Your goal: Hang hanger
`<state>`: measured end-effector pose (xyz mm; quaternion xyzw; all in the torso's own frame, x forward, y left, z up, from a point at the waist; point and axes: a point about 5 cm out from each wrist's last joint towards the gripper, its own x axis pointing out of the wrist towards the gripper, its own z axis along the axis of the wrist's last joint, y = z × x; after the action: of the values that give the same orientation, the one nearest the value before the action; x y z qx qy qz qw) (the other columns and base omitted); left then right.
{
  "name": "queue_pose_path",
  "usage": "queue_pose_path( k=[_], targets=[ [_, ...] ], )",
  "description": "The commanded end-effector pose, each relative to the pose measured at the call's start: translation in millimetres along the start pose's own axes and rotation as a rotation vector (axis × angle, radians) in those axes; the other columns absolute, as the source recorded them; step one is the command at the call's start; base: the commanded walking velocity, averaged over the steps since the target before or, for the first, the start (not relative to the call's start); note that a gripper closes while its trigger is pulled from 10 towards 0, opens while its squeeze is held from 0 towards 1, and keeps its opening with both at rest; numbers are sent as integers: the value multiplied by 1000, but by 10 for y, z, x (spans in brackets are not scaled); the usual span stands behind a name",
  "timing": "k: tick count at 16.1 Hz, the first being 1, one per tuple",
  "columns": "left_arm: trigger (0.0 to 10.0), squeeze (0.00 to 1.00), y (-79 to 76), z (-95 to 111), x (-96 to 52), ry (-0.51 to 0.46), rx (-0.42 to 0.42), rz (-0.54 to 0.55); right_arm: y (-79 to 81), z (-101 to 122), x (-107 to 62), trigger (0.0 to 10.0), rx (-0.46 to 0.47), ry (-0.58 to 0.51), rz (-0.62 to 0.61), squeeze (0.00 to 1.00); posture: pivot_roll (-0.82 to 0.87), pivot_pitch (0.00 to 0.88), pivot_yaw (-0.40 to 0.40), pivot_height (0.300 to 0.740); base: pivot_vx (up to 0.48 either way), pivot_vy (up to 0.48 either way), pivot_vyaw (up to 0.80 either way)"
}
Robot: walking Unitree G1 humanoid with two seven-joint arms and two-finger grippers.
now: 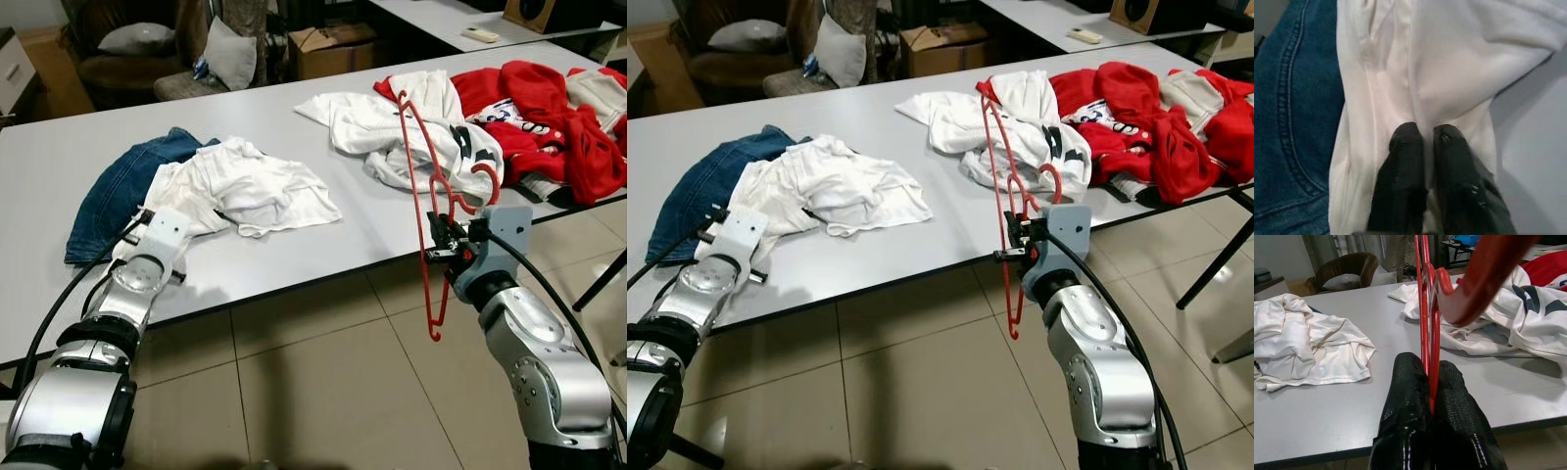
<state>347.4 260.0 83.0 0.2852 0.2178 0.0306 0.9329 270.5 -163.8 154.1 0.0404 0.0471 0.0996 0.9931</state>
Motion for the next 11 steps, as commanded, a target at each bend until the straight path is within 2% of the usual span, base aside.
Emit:
queue_pose_path(
  k=[1, 3, 4, 5, 7, 9, 10, 11],
  targets=[
    [0, 0, 43, 43, 9, -9, -8, 4, 26, 79, 17, 10000, -13, -34, 12, 0, -150, 0, 70, 740, 0, 0, 0],
    [0, 0, 28, 28, 10, -2, -35, -11, 18, 81, 18, 10000, -14, -35, 10, 0, -153, 0, 71, 740, 0, 0, 0],
    [0, 0, -82, 45, 9, -22, -177, -108, 11, 85, 19, 10000, -14, -36, 7, 0, -153, 0, 74, 740, 0, 0, 0],
    [0, 0, -142, 72, 7, -45, -220, -160, 9, 85, 17, 10000, -14, -37, 6, 0, -153, 0, 74, 740, 0, 0, 0],
    [0, 0, -376, 297, -18, -184, -369, -360, -2, 86, 19, 10000, -15, -38, 0, 0, -151, 0, 72, 740, 0, 0, 0],
    [0, 0, -438, 465, -38, -278, -430, -425, 1, 84, 25, 10000, -15, -38, 0, 0, -148, 0, 68, 740, 0, 0, 0],
    [0, 0, -440, 488, -40, -290, -436, -431, 1, 84, 26, 10000, -15, -38, 1, 0, -148, 0, 68, 740, 0, 0, 0],
    [0, 0, -428, 621, -55, -364, -462, -451, 2, 86, 29, 10000, -15, -39, 1, 0, -147, 0, 66, 740, 0, 0, 0]
  ],
)
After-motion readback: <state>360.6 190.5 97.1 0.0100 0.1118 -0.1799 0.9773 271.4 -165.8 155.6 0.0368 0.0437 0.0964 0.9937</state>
